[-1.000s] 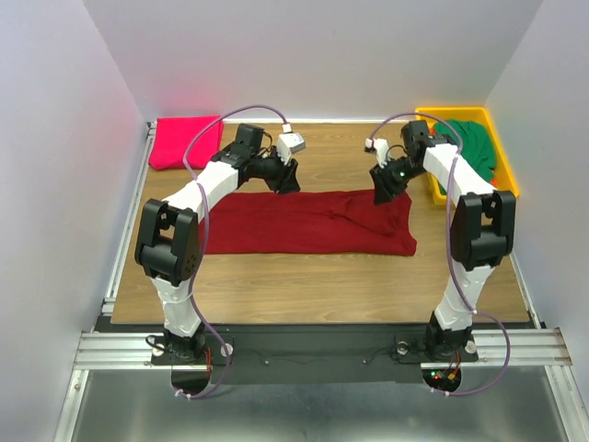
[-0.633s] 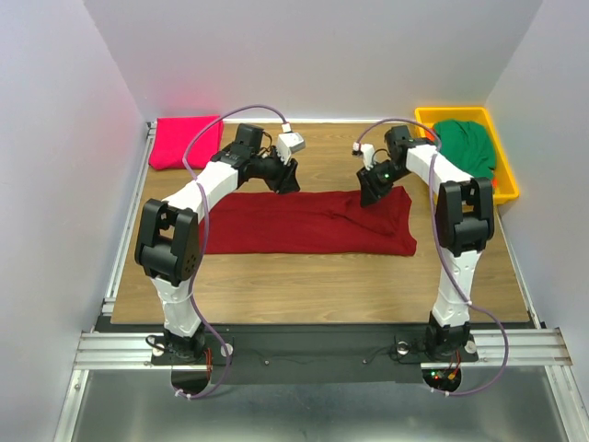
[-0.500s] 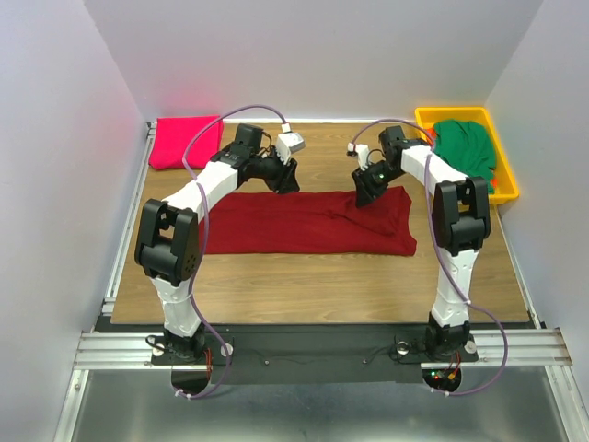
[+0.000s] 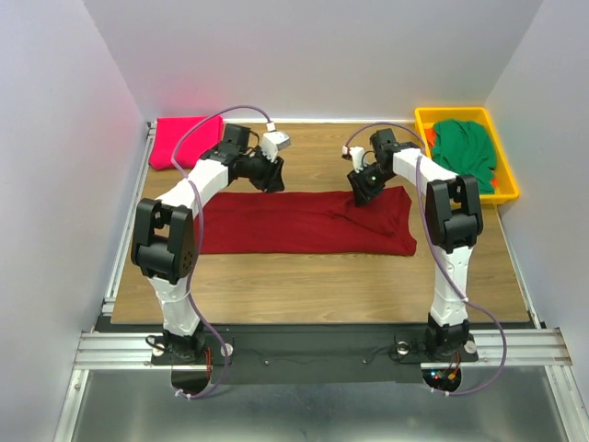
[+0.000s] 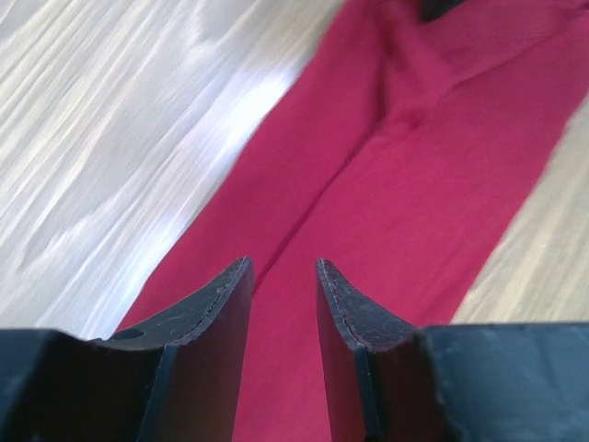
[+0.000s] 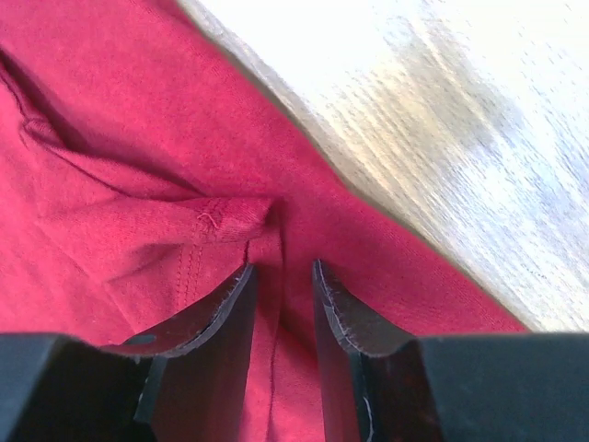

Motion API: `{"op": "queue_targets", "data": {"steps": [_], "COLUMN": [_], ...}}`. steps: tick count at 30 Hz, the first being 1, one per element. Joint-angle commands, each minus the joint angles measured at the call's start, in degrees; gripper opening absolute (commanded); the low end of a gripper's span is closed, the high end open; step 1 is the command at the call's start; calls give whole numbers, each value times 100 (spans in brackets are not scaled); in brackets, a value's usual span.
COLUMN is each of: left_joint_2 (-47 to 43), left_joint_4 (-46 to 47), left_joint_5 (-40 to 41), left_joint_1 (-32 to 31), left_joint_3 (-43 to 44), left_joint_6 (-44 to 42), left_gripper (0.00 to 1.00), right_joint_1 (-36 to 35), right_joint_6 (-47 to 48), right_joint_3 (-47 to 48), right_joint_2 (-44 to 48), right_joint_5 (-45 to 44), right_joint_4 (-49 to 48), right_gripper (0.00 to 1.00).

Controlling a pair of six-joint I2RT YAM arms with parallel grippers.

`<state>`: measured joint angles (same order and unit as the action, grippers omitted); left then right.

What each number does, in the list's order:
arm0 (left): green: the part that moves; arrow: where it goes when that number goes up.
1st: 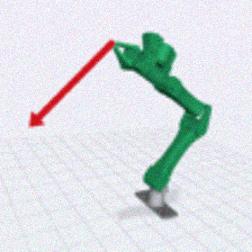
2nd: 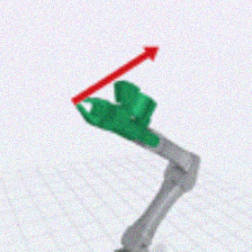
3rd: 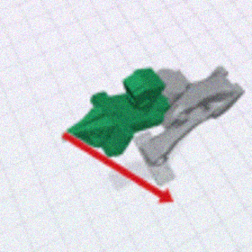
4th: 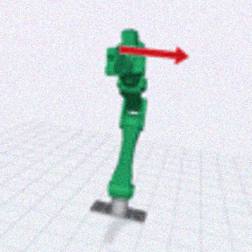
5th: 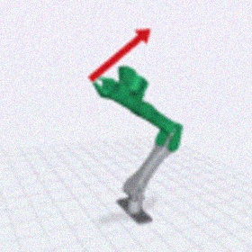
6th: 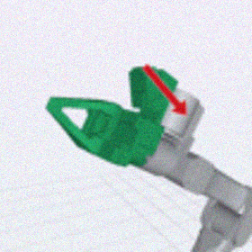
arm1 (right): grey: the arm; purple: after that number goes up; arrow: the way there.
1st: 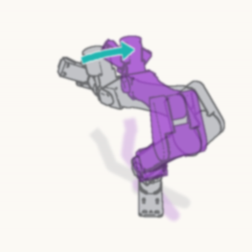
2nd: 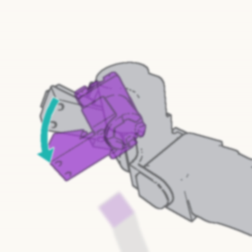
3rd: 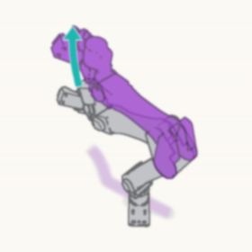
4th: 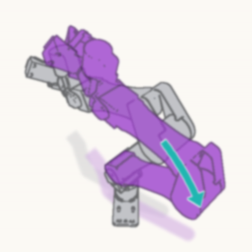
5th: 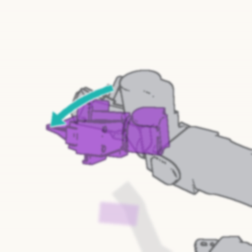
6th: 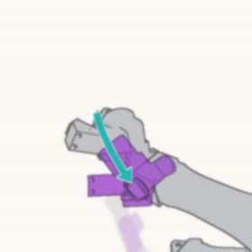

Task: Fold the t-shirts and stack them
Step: Fold the tshirt

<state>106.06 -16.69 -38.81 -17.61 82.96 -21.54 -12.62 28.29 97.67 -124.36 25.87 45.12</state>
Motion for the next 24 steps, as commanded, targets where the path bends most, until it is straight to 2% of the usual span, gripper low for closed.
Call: {"op": "queue_targets", "data": {"steps": [1,4,10,15,20,22,24], "left_joint_2": [213,354,574,557,-93,-488,-857], "left_joint_4": [-694,-897,-792,-1116,-1512,-1872,-2161], "left_joint_5": [672,1197,2138,2256,2273,2027,1904], "left_joint_1": [319,652,847,812,206,-57,-593], "left_joint_3": [168,-60,-719,-1202,-1993,-2274,-2424], "left_joint_6": [-165,-656,-1308,-1791,-2187,-2223,-2232], "left_gripper": [41,39,33,24,19,18,18], "right_joint_1": [-100,-153,-240,-530,-706,-707,-715], "right_joint_6": [-254,-254,-211,158,212,185,211], "right_joint_3": [24,261,1611,2948,4197,4243,3972], "right_joint_2": [-273,-597,-1450,-2336,-2831,-2692,-2428], "right_joint_5": [-626,-943,-1321,-1497,-1883,-2199,-2549], "right_joint_4": [-302,-381,-390,-416,-1031,-1433,-1725], "right_gripper": [37,37,37,37,37,37,38]}}
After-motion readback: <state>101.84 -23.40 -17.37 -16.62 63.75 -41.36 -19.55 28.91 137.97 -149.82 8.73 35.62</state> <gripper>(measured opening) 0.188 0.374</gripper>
